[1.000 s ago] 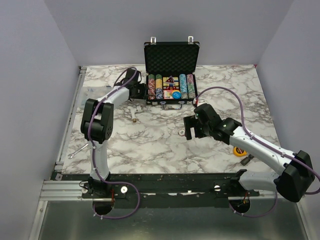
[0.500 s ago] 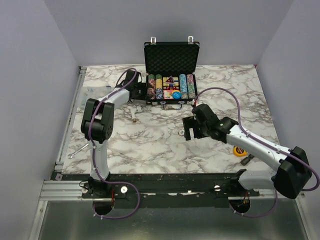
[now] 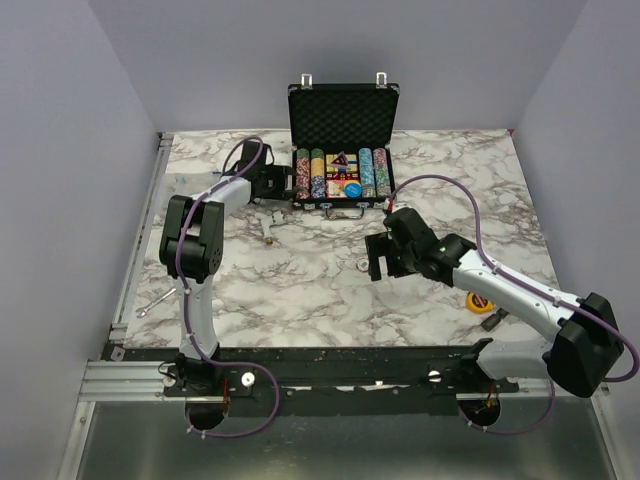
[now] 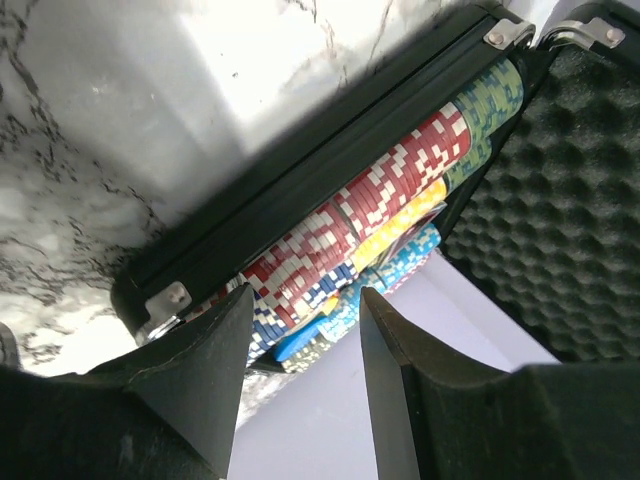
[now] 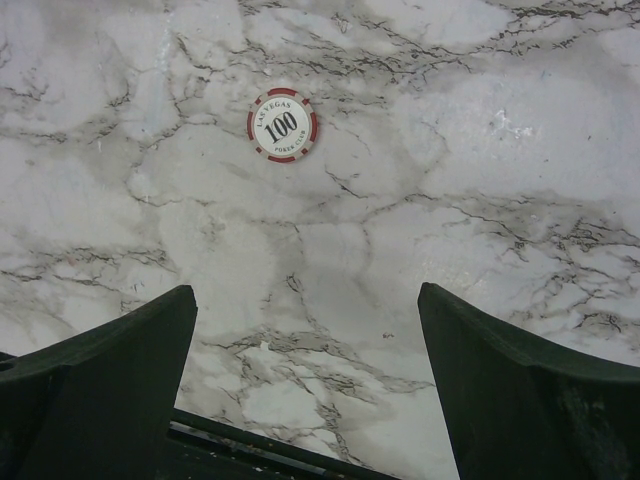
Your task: Pack up texas hold em set
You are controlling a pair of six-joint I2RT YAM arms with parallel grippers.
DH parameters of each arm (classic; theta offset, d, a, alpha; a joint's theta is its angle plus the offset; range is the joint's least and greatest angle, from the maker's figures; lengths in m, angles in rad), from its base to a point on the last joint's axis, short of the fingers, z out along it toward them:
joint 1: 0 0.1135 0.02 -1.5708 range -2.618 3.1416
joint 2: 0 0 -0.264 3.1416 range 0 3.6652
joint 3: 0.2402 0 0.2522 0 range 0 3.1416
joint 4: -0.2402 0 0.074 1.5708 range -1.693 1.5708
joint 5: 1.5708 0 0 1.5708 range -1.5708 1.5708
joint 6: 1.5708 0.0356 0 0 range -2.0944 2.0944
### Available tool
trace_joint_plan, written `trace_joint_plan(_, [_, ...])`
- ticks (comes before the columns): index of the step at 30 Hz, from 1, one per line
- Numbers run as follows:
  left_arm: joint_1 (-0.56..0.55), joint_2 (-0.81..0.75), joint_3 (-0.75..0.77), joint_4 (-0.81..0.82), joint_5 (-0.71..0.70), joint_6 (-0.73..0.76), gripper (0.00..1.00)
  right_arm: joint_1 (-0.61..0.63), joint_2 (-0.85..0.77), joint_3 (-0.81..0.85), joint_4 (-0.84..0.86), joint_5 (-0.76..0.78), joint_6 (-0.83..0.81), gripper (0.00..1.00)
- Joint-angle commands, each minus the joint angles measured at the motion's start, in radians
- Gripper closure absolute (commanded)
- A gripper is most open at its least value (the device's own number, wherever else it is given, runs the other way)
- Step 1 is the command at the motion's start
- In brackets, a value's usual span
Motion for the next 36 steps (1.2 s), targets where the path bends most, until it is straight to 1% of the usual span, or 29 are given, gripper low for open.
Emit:
trace_joint_plan(1, [0.012, 0.019, 0.027, 0.010, 0.047, 0.120, 0.53, -0.001, 0.019, 0.014, -0.012, -0.014, 0.019, 0.05])
trace_joint_plan(4, [0.010, -0.009, 0.047, -0.025, 0.062, 0.227, 0.52, -0.001, 0.029, 0.022, -0.013, -0.020, 0.030, 0.05])
trace_joint_plan(8, [0.010, -0.047, 0.054, -0.034, 0.112, 0.307, 0.49, -0.002, 0.042, 0.026, 0.005, -0.042, 0.047, 0.05])
trace_joint_plan(11, [0.010, -0.064, 0.060, -0.044, 0.140, 0.348, 0.49, -0.002, 0.059, 0.037, 0.013, -0.060, 0.063, 0.05])
trace_joint_plan(14, [0.011, -0.068, 0.054, -0.036, 0.155, 0.368, 0.49, -0.001, 0.072, 0.048, 0.017, -0.077, 0.077, 0.06])
trace_joint_plan(17, [0.010, -0.049, 0.068, -0.009, 0.198, 0.376, 0.52, -0.001, 0.077, 0.048, 0.019, -0.086, 0.086, 0.05])
trace_joint_plan(20, [0.011, -0.013, 0.094, 0.028, 0.234, 0.382, 0.54, -0.001, 0.075, 0.040, 0.022, -0.085, 0.088, 0.05])
trace_joint_plan(24, [0.014, 0.032, 0.136, 0.061, 0.245, 0.429, 0.55, -0.001, 0.074, 0.033, 0.016, -0.081, 0.085, 0.05])
trace_joint_plan(27, [0.016, 0.043, 0.121, 0.133, 0.237, 0.468, 0.54, -0.001, 0.069, 0.028, 0.016, -0.077, 0.078, 0.05])
trace_joint_plan(29, [0.017, 0.060, 0.112, 0.138, 0.240, 0.477, 0.54, -0.001, 0.068, 0.023, 0.019, -0.076, 0.075, 0.05])
trace_joint_plan(34, [0.019, 0.082, 0.030, 0.212, 0.244, 0.456, 0.53, -0.001, 0.080, 0.016, 0.029, -0.082, 0.071, 0.05])
trace_joint_plan(36, [0.021, 0.098, 0.020, 0.221, 0.250, 0.453, 0.53, -0.001, 0.083, 0.017, 0.033, -0.088, 0.067, 0.05])
